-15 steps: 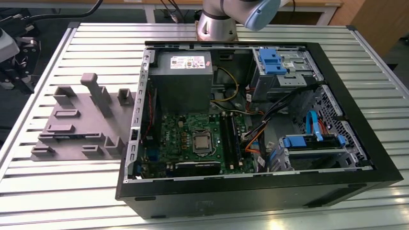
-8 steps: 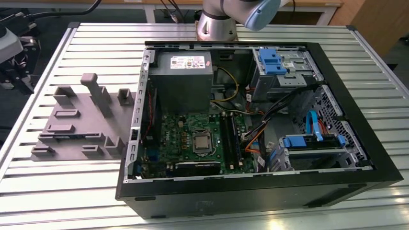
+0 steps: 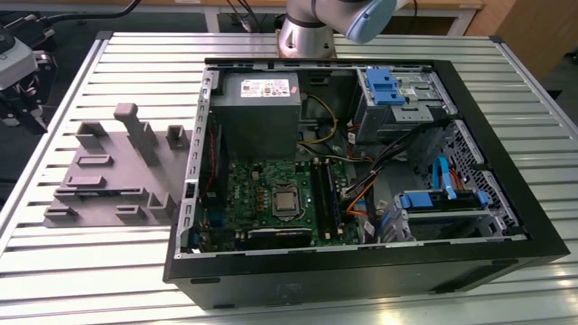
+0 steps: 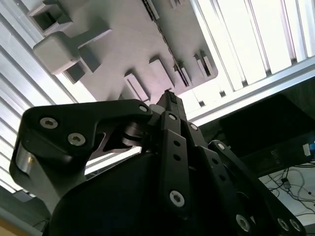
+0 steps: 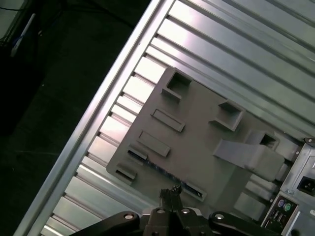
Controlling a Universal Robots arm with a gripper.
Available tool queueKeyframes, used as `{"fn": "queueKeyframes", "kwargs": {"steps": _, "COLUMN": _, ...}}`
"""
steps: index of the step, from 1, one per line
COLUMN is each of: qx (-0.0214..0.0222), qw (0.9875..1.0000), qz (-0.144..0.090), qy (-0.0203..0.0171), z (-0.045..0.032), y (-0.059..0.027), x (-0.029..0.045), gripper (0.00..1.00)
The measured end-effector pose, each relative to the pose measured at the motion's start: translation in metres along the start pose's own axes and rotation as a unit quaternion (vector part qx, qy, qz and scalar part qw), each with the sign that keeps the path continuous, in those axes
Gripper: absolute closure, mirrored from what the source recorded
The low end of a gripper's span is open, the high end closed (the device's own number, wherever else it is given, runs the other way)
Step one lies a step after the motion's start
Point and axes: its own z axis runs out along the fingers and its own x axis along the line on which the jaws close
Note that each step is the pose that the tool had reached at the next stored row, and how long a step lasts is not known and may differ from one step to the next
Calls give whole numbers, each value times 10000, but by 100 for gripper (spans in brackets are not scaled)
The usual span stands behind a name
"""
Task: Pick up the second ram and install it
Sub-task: 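Pick up the second ram and move it above second insertion slot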
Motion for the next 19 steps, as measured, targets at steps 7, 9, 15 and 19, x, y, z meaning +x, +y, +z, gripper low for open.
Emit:
{"fn": "queueKeyframes", "kwargs": {"steps": 7, "qx": -5, "qw": 9995, "qz": -316, "qy": 13, "z": 2, "y": -8, "x": 5, "gripper": 89}}
{"fn": "queueKeyframes", "kwargs": {"steps": 9, "qx": -6, "qw": 9992, "qz": -406, "qy": 17, "z": 3, "y": -10, "x": 6, "gripper": 89}}
{"fn": "queueKeyframes", "kwargs": {"steps": 15, "qx": -10, "qw": 9977, "qz": -683, "qy": 30, "z": 4, "y": -17, "x": 10, "gripper": 89}}
{"fn": "queueKeyframes", "kwargs": {"steps": 19, "qx": -13, "qw": 9962, "qz": -865, "qy": 37, "z": 5, "y": -22, "x": 12, "gripper": 89}}
